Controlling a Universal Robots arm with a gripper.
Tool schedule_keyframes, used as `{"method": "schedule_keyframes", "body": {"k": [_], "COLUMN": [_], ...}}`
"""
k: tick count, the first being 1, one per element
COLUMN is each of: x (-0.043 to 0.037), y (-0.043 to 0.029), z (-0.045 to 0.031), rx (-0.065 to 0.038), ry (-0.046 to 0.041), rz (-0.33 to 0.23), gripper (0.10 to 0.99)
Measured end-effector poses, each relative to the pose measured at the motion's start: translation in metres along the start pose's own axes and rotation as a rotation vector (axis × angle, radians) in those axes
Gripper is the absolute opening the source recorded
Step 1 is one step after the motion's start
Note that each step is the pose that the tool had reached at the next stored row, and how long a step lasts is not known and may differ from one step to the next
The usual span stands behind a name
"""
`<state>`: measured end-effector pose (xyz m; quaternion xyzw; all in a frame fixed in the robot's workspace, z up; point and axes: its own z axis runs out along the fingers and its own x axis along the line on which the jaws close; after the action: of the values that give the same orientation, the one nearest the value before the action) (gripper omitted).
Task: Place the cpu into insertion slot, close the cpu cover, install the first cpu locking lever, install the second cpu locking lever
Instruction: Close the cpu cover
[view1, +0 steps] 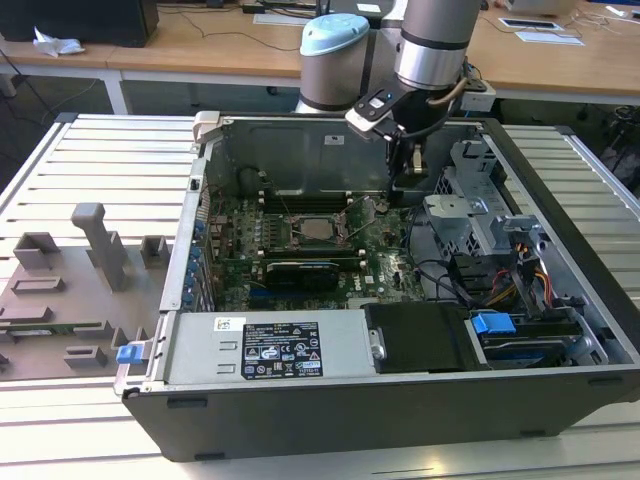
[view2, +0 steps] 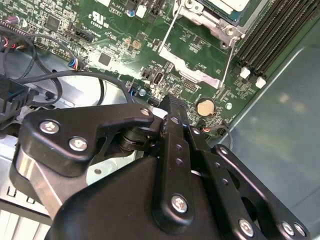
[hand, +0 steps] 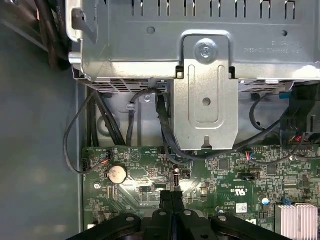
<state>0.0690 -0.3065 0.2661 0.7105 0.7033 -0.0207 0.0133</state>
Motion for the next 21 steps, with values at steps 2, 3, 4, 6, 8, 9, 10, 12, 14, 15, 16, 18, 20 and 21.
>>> {"method": "schedule_keyframes", "body": {"k": [2,3,4,6,8,9,10,12,14,15,16,18,20,21], "x": [0.0001,0.0001,0.0001,0.0002,0.0003,0.0004,0.0005,0.0006,0.0008,0.0009,0.0009,0.0011,0.0012,0.0012], "y": [0.0,0.0,0.0,0.0001,0.0001,0.0001,0.0001,0.0001,0.0002,0.0002,0.0002,0.0002,-0.0027,-0.0045], "z": [0.0018,0.0027,0.0034,0.0052,0.0068,0.0081,0.0101,0.0133,0.017,0.0183,0.0192,0.0239,0.0262,0.0263], "rx": [0.0,0.0,0.0,0.0,0.0,0.0,0.0,0.0,0.0,0.0,0.0,0.0,0.0,0.0], "ry": [0.0,-0.0001,0.0,0.0,0.0,0.0,0.0001,0.0,0.0,0.0,0.0,0.0,0.0006,0.0008], "rz": [0.0,0.0,0.0,0.0,0.0,0.0,0.0,0.0,0.0,0.0,0.0,0.0,0.0,0.0], "gripper": [0.106,0.106,0.106,0.106,0.106,0.106,0.106,0.106,0.106,0.106,0.106,0.106,0.106,0.106]}}
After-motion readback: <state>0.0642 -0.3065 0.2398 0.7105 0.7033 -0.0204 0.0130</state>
